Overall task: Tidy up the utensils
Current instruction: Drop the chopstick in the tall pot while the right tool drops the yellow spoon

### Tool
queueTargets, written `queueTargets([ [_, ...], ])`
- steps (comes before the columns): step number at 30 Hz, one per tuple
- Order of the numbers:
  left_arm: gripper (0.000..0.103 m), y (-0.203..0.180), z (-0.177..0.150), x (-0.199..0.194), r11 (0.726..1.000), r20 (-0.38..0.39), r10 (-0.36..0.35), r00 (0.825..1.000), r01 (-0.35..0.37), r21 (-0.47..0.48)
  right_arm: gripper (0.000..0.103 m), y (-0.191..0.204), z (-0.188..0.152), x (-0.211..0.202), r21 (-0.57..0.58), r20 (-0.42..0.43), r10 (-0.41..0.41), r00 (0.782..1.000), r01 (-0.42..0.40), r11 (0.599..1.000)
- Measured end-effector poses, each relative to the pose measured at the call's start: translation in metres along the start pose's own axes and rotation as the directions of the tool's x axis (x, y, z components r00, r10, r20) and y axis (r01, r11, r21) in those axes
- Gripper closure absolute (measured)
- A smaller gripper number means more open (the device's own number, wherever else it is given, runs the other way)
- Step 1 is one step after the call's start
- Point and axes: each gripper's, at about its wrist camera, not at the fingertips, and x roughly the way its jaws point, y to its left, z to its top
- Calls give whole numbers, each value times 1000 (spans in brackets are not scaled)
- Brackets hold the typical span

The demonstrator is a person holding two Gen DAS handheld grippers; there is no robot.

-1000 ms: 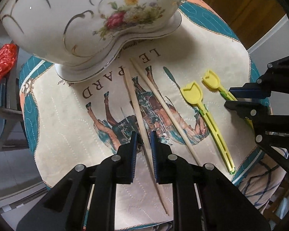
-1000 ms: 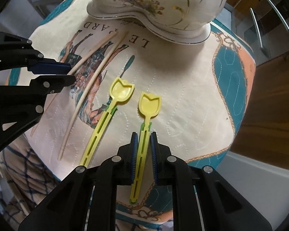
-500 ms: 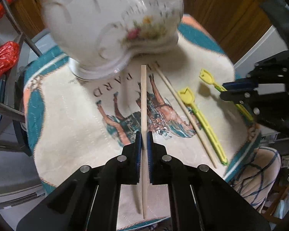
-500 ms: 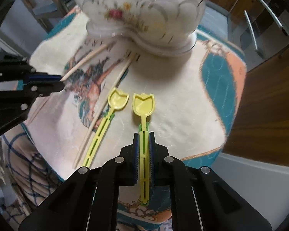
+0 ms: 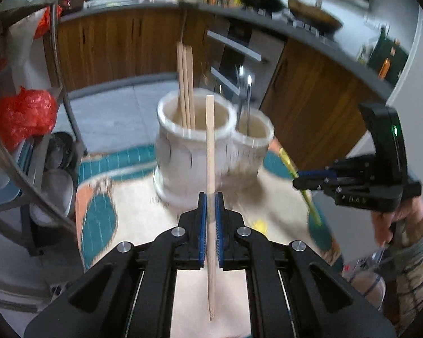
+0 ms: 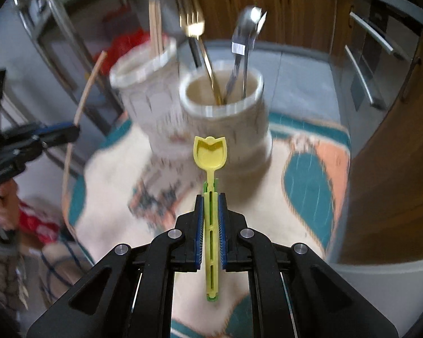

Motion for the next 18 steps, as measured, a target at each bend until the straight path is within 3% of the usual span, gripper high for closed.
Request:
queueTargets([
  [4,98,6,28,-6,1000,115,-1,993,4,-28,93,-4,23,-19,55,172,43,984,-53,997],
  [5,98,7,37,-6,999,162,27,986,-22,-28,93,-5,29,-24,63,224,39,974,-55,997],
  [7,98,11,49,-8,999,232,4,973,6,-41,93,-9,37,-32,84,311,68,948,-99,992],
  [10,98,14,70,-10,998,346,25,938,-3,-63,93,-15,49,-41,103,436,51,899,-106,989],
  [13,98,11,82,-9,999,466,8,885,14,-44,93,-16,53,-38,114,540,40,841,-120,986],
  [16,97,9,85,-2,1000,549,19,836,-6,-26,93,-7,67,-27,89,566,-33,824,-21,996],
  [18,97,10,84,3,999,581,29,814,-12,-33,93,-1,72,-22,68,579,-58,813,23,997],
])
